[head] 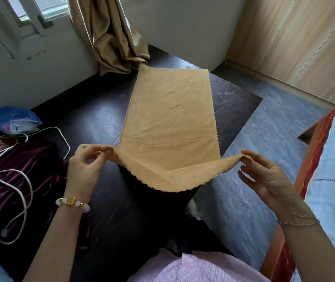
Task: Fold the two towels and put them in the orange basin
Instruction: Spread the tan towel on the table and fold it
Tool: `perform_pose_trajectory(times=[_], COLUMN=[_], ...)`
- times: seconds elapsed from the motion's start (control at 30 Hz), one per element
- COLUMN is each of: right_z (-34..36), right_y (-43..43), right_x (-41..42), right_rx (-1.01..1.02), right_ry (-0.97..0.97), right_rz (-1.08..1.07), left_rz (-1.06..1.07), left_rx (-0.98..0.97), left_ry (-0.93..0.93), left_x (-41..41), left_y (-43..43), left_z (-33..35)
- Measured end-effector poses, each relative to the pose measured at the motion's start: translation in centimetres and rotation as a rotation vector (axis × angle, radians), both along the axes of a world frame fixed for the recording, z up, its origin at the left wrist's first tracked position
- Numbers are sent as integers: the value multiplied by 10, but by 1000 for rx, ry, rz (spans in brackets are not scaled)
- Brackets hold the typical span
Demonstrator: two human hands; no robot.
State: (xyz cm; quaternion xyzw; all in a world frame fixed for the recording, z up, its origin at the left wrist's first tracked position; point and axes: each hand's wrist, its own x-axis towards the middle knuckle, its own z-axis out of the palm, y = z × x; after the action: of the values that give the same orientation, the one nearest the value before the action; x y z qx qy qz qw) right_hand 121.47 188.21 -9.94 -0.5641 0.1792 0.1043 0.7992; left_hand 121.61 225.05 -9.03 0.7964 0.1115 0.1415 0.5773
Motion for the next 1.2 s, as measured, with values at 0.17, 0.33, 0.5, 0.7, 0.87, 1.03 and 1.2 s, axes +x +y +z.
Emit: perform_pose_trajectory(times=[0.17,0.33,0.5,0.7,0.87,1.03,1.2], right_z=[-3,-3,3,15,15,11,3], right_y=[-6,-5,-4,-6,-18,-28,-28], right_x=[17,46,89,160,236,307,370], right_rx=[-33,-87,-160,-302,-432,-436,-449], right_ry=[-12,-49,-93,-181,-232,-249,-219], right_rz=[31,40,106,71,-7,-13,-11], left_rz=[18,-11,-7,51,111,162,199], left_rx=[42,31,-26,12,-2,-12,36], left_ry=[-11,-26,18,32,15,-6,20], left_x=[12,39,74,133,195,262,340], left_y=[-8,-17,-29,-36,-43,-47,-47], left_z=[2,6,11,12,21,28,29])
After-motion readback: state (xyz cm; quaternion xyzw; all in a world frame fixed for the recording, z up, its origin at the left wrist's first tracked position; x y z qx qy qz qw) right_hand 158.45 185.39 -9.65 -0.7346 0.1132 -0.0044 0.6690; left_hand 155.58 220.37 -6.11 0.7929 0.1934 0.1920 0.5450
